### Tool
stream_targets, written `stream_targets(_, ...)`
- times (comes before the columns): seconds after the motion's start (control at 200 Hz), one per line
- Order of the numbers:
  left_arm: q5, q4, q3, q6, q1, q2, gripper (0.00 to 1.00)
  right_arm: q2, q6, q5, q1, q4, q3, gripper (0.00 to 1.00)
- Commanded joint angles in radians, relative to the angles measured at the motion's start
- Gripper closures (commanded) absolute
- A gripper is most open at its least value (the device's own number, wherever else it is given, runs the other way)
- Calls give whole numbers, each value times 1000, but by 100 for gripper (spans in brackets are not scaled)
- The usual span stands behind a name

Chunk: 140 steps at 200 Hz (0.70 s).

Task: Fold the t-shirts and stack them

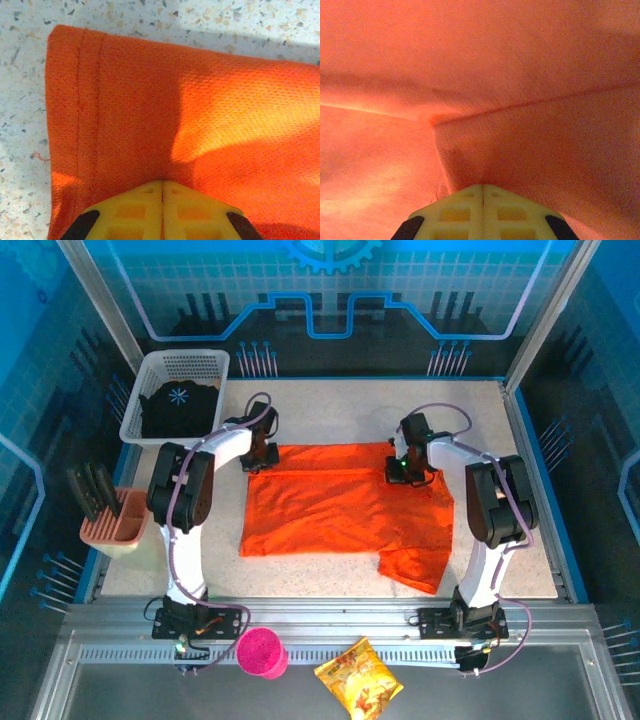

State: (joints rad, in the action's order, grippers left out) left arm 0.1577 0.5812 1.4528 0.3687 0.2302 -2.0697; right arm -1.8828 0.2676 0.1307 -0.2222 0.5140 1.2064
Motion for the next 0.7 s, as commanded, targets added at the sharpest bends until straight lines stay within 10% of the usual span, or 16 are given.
stream_targets(0.0, 29, 54, 49, 41, -6, -36, 88, -47, 54, -25, -11, 63, 35, 100)
stream_targets(0.29, 68, 102, 11, 64, 3, 255, 41, -95, 59, -23, 12, 77, 129, 100)
stream_targets(0.511, 50, 432, -109, 165, 5, 545, 39, 55, -16, 59, 41, 69, 150, 100)
stream_targets(0.696, -37, 597, -401, 310, 3, 779, 38, 190, -64, 103, 49, 68, 136, 78)
